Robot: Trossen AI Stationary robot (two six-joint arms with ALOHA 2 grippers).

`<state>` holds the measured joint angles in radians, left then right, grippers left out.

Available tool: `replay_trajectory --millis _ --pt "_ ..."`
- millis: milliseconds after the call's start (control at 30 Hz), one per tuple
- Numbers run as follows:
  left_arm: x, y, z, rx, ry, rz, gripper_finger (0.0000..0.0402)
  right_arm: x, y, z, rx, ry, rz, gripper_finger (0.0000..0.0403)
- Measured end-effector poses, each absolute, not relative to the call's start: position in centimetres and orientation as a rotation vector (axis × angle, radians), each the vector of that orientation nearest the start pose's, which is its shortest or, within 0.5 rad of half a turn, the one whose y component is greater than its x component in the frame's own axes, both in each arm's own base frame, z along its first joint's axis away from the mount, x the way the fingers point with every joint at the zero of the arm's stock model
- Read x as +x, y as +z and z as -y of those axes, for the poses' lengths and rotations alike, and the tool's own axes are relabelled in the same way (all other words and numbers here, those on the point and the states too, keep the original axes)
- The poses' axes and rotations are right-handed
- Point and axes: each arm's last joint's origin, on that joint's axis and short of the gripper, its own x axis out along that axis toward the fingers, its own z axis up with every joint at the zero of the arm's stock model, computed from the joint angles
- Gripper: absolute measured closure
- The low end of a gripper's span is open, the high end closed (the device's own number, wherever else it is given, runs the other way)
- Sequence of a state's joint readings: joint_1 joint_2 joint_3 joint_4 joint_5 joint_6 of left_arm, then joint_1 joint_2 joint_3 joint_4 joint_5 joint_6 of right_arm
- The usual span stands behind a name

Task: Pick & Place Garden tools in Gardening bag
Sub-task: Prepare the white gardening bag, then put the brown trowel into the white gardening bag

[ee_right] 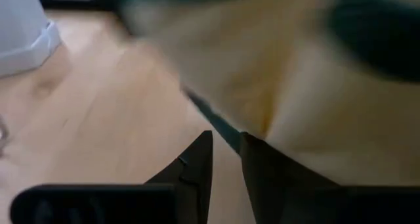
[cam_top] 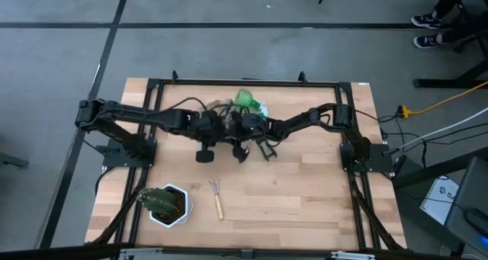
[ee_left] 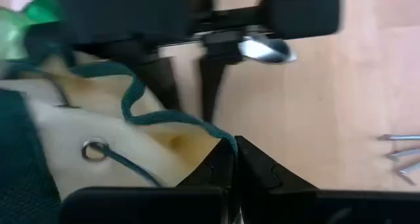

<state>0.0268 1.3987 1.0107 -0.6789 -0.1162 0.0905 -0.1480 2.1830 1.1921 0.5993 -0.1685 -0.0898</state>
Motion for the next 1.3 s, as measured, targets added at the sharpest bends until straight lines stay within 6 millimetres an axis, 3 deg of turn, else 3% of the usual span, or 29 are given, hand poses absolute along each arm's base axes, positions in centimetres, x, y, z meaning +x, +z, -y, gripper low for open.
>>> replay_trajectory --millis 200,467,633,867,1067,1300 --pt "26.7 23.2 -0.2 0.023 0.069 -1.097 0.0398 43.8 10.7 7.0 0.015 -0.013 -0.438 0.032" --pt "26.2 21.8 -0.3 -0.049 0.107 -1.123 0.0385 43.2 9.5 6.6 0.053 0.003 -0.577 0.032" --pt "26.2 21.8 -0.3 -0.073 0.117 -1.12 0.0352 43.1 9.3 6.6 0.064 0.002 -0.593 0.032" --pt "26.2 21.9 -0.2 -0.133 0.107 -1.118 0.0275 43.0 9.2 6.6 0.078 0.005 -0.608 0.032" --pt "27.1 24.0 -0.2 -0.161 0.096 -1.064 0.022 42.8 9.5 6.7 0.14 0.09 -0.611 0.032" --pt "27.7 26.6 -0.2 -0.157 0.085 -1.022 0.0204 42.3 11.1 7.2 0.172 0.134 -0.62 0.032"
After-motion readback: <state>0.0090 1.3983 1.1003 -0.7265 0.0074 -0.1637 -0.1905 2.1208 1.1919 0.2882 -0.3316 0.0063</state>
